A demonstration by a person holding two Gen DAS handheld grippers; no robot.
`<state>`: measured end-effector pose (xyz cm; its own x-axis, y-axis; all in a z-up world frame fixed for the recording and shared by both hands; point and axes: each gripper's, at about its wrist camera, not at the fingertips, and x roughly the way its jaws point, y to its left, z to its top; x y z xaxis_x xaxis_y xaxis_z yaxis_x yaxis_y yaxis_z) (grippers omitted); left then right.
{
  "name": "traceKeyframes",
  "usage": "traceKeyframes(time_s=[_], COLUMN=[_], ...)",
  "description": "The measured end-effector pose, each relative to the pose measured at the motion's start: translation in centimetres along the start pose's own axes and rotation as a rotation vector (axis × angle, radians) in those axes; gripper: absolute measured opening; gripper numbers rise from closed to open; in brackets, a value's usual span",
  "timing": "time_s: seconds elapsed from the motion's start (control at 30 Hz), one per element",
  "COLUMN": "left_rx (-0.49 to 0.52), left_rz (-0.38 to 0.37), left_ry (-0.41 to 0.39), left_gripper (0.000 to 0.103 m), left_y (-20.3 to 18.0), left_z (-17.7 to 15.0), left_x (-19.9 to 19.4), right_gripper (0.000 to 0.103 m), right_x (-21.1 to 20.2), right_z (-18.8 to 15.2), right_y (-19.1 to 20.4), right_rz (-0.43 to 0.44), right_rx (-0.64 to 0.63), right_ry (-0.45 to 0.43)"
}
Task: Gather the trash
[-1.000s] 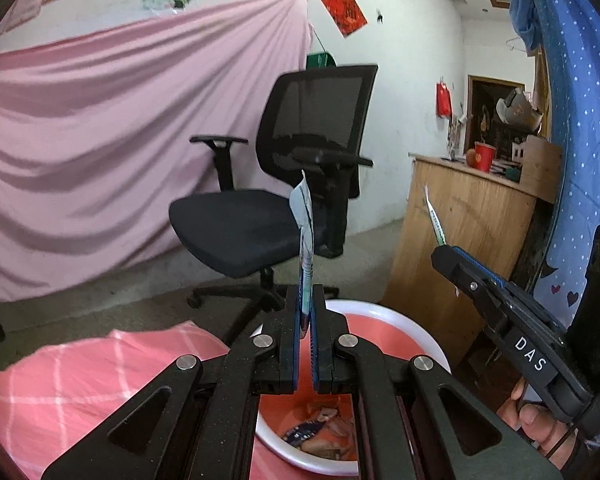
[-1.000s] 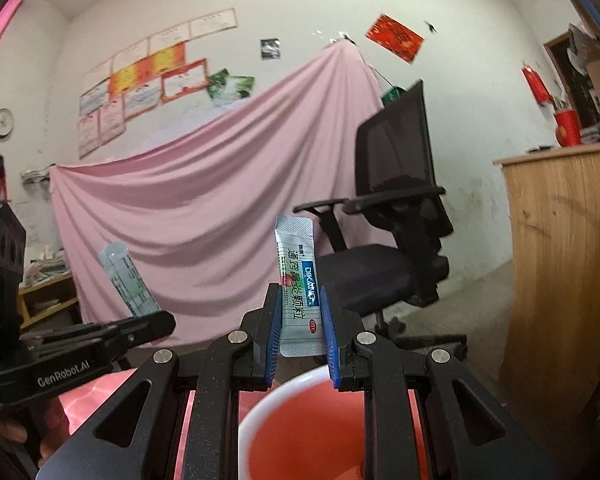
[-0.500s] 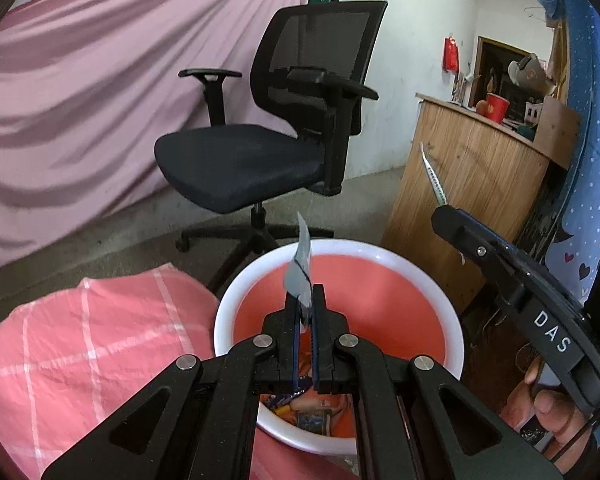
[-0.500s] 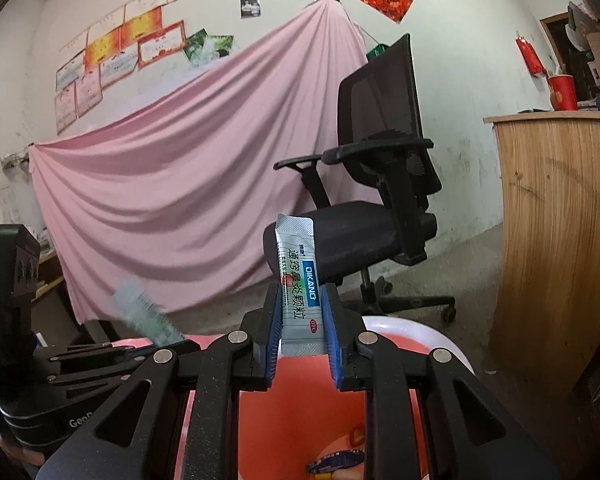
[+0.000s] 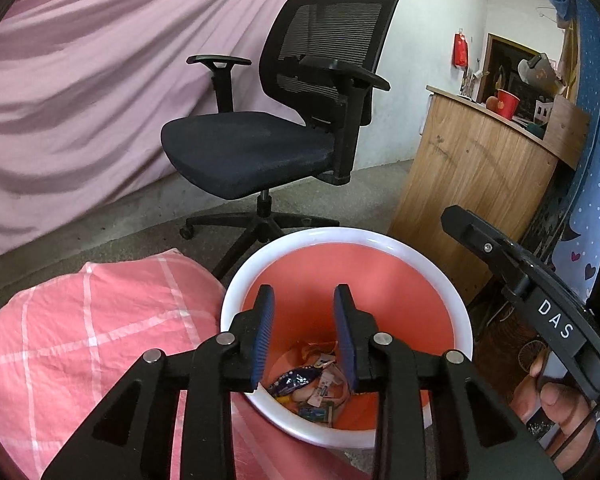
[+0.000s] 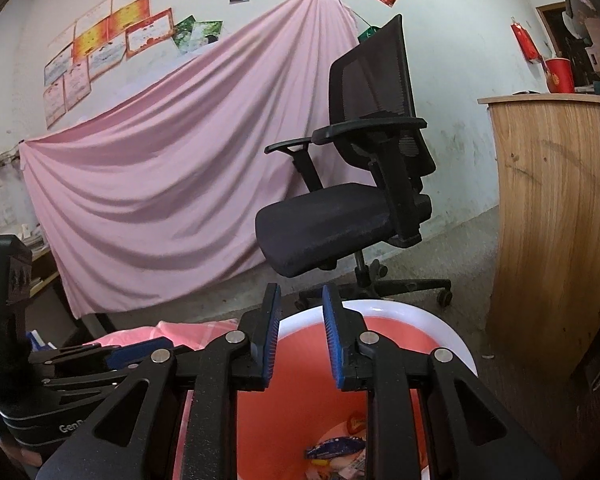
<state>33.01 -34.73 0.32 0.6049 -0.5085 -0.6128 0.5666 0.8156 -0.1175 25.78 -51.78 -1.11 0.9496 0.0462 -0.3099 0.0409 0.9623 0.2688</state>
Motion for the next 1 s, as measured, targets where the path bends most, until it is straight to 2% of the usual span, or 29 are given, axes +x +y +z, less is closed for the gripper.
traceKeyframes(time_s=[0.07, 0.2, 0.7, 0.8, 0.97, 1.0], left_rx=[-0.002, -0.014, -0.085, -0.096, -0.12, -0.125], left_rz=[0.004, 0.01, 0.092, 0.114, 0.145, 0.152], left_ry=[0.0, -0.004, -0.057, -0.071, -0.104, -0.111], left_gripper=[0.027, 0.034, 0.035, 0.045, 0.05, 0.054], left_y=[0.1, 0.4, 2.8, 3.2, 4.3, 4.5], left_z=[0.0, -0.1, 0.0, 0.0, -0.5, -0.6], left_x=[0.0, -0.1, -2.5, -3.3, -5.3, -5.6], right_gripper=[0.024, 0.029, 0.038, 0.044, 0.052, 0.057], right_x=[0.0, 0.0, 0.0, -0.1, -0.7, -0.8], right_z=[0.0, 0.0, 0.0, 0.0, 0.1, 0.1], right_y=[0.0, -0.2, 0.0, 0.4, 1.5, 1.8], right_rz=[-0.004, -0.005, -0.01, -0.01, -0.006, -0.005], right_rx=[0.002, 0.004, -0.006, -0.006, -0.018, -0.02], right_ry=[0.002, 0.002, 0.0, -0.006, -0.018, -0.019])
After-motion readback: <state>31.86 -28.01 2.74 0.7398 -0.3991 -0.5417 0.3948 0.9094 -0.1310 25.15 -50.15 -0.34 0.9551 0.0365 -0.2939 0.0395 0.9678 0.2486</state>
